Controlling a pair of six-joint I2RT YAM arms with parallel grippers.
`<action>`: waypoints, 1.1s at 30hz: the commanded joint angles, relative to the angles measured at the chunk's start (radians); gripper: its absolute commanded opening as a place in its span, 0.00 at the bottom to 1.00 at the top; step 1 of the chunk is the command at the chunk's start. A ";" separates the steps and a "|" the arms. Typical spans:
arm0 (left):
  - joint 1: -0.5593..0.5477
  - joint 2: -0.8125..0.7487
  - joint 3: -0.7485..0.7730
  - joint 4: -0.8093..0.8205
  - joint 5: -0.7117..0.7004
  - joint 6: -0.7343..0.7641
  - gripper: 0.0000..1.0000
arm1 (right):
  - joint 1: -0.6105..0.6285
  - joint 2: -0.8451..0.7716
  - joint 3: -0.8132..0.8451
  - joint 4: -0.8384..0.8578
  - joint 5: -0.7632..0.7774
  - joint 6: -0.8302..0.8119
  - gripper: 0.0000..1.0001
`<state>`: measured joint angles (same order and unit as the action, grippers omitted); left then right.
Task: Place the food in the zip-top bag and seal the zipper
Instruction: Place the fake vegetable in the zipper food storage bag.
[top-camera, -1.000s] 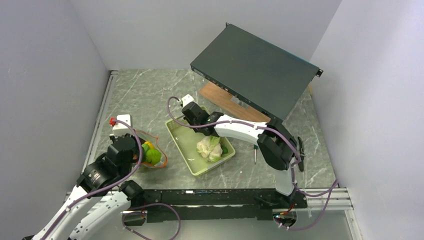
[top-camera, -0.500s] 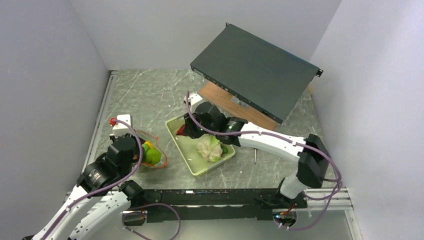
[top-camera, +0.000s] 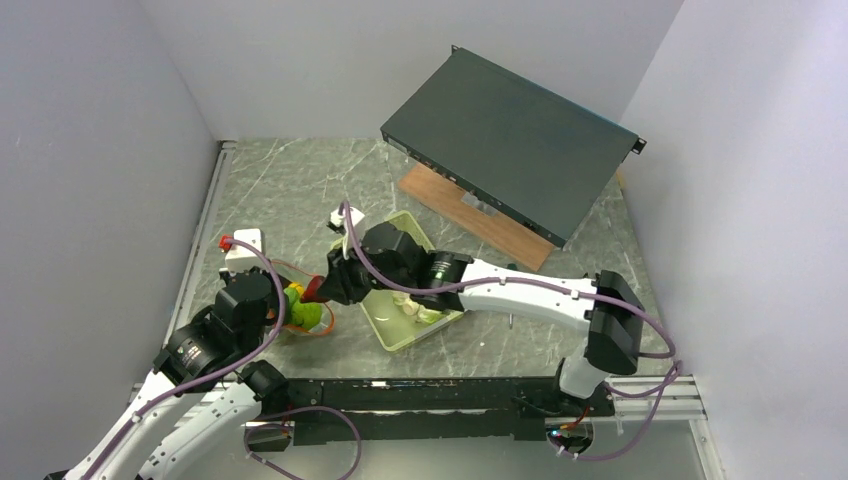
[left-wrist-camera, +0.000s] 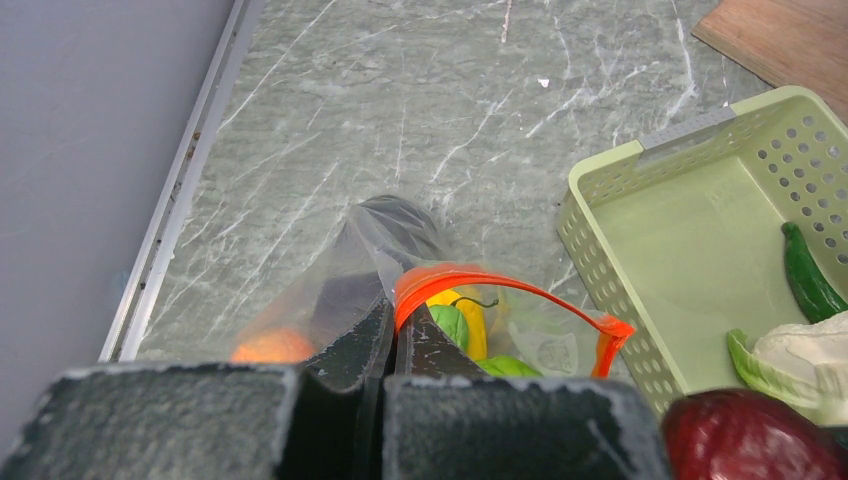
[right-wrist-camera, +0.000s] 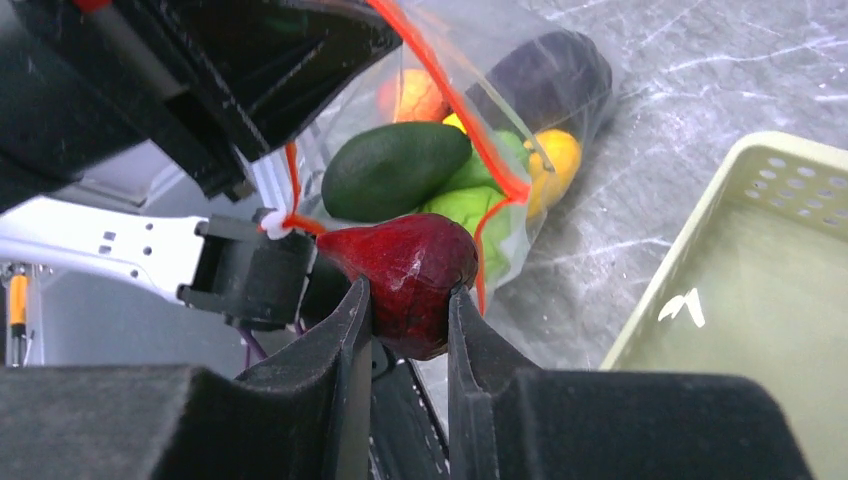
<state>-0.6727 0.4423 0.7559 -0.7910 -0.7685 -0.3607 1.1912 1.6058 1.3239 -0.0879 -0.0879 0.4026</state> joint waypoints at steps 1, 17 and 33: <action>0.002 0.003 0.008 0.021 -0.026 -0.003 0.00 | -0.005 0.055 0.085 0.083 -0.053 0.048 0.00; 0.004 -0.010 0.008 0.026 -0.020 0.004 0.00 | 0.005 0.235 0.250 0.092 -0.026 0.064 0.00; 0.002 -0.037 0.008 0.023 -0.017 0.000 0.00 | 0.007 0.339 0.367 -0.003 0.061 0.053 0.57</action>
<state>-0.6727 0.4213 0.7559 -0.7910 -0.7685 -0.3573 1.1950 1.9648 1.6562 -0.0952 -0.0513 0.4637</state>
